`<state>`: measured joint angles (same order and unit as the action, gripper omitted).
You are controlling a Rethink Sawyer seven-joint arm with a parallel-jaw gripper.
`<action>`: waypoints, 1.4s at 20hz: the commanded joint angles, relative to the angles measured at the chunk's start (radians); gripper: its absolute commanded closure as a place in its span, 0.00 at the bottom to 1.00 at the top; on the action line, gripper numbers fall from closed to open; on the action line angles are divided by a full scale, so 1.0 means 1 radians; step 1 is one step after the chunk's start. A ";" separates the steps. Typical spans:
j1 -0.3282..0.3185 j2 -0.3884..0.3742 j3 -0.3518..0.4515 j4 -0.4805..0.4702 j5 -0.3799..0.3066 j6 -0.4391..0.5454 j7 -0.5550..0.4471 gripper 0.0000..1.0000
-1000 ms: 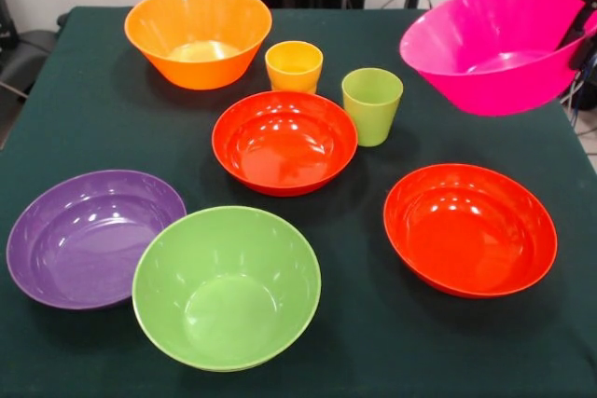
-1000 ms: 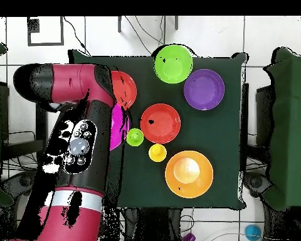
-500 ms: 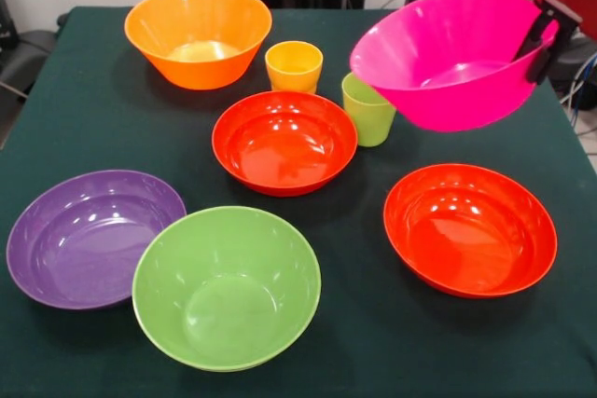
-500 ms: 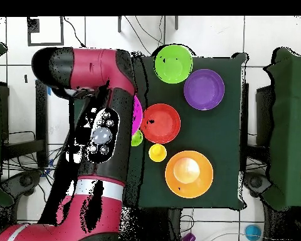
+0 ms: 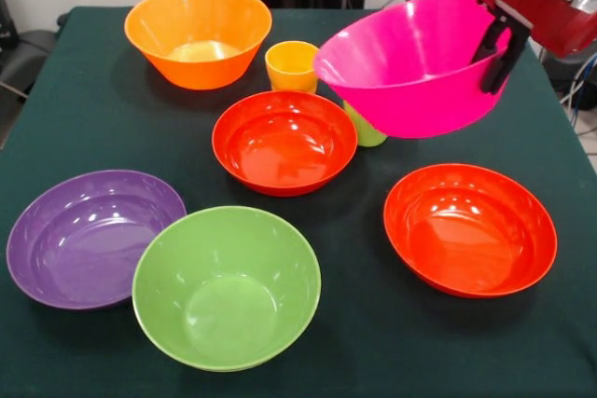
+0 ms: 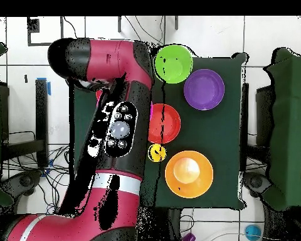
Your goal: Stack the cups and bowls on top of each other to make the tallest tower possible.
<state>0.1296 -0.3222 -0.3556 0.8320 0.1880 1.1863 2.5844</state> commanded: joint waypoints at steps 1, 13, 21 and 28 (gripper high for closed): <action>-0.034 0.024 0.120 -0.072 -0.094 0.134 -0.288 1.00; -0.120 0.150 0.069 -0.496 -0.214 0.410 -0.557 1.00; -0.161 0.280 -0.005 -0.724 -0.169 0.462 -0.631 1.00; -0.198 0.345 -0.096 -0.802 -0.077 0.433 -0.690 1.00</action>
<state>-0.0433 -0.0304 -0.4416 0.1289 0.0956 1.5448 2.1777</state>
